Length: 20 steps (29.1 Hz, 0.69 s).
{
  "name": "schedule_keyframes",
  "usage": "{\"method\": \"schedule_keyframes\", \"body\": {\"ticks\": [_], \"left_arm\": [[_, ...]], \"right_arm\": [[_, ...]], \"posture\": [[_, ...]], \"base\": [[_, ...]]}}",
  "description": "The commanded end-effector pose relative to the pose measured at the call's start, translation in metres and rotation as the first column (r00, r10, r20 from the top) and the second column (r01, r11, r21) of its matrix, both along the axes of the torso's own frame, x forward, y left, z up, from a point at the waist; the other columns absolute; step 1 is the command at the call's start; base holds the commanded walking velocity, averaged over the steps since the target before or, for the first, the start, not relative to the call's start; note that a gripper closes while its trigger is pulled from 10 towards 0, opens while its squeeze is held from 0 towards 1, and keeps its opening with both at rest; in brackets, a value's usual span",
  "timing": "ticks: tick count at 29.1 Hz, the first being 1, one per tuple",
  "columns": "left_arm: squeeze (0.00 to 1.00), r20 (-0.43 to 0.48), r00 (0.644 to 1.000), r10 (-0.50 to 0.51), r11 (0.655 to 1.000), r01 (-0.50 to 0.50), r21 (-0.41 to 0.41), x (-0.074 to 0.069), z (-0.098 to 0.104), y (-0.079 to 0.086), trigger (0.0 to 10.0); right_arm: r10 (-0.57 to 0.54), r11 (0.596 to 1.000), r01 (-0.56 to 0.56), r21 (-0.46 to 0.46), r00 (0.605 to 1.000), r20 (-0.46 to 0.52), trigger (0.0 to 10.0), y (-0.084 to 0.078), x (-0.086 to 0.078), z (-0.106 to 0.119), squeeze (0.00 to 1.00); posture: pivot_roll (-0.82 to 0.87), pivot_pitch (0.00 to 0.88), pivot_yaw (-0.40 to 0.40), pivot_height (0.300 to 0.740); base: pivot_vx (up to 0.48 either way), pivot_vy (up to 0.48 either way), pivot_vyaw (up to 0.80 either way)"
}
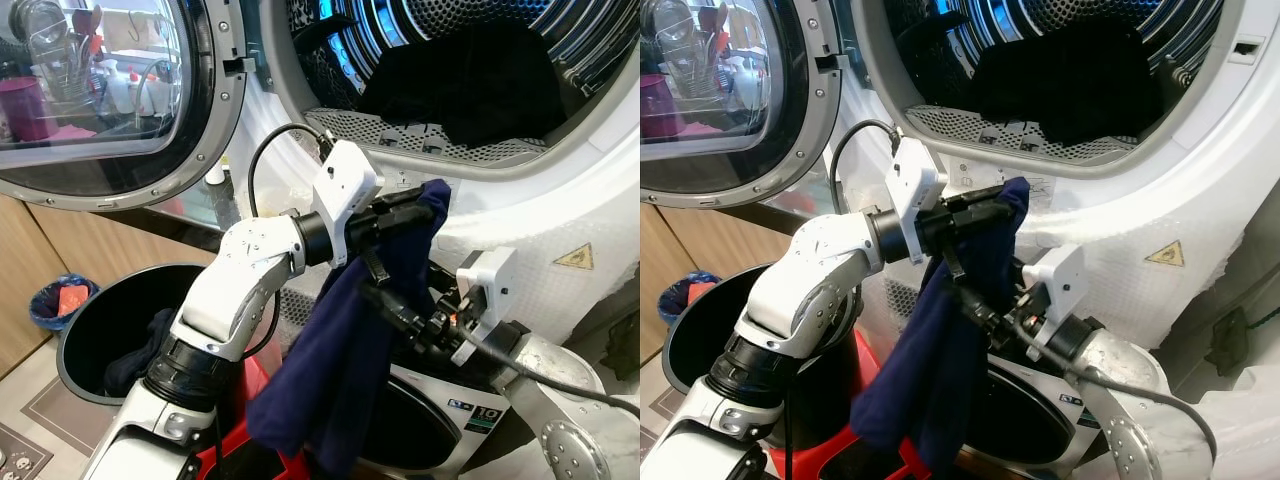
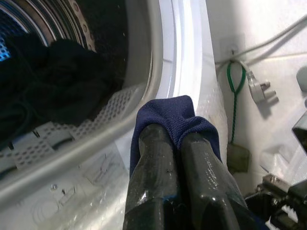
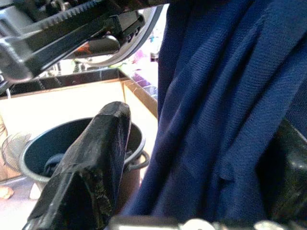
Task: Clothes washing
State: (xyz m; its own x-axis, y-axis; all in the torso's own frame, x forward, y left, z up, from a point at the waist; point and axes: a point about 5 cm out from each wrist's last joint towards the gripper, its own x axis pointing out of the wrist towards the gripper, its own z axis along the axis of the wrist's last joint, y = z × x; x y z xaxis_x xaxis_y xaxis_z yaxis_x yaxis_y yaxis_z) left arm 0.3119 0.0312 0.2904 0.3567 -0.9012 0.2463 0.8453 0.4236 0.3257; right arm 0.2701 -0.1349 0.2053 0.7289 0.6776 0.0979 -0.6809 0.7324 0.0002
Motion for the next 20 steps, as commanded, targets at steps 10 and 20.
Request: {"method": "schedule_keyframes", "body": {"ticks": [10,20], "left_arm": [[0.00,0.141,0.982,0.125,0.983,-0.104,-0.152,0.008,0.052,-0.003,10.0],[0.00,0.127,0.982,0.138,0.973,-0.111,-0.202,0.008,0.056,-0.012,10.0]], "right_arm": [[-0.142,0.989,0.142,-0.031,0.990,-0.010,10.0,0.024,0.017,-0.001,0.00],[-0.255,0.964,0.257,0.061,0.966,-0.047,10.0,0.036,0.029,0.004,0.00]], "posture": [[0.06,0.005,0.014,0.740],[0.05,0.013,0.016,0.740]], "base": [[0.000,0.000,0.00],[0.000,0.000,0.00]]}}
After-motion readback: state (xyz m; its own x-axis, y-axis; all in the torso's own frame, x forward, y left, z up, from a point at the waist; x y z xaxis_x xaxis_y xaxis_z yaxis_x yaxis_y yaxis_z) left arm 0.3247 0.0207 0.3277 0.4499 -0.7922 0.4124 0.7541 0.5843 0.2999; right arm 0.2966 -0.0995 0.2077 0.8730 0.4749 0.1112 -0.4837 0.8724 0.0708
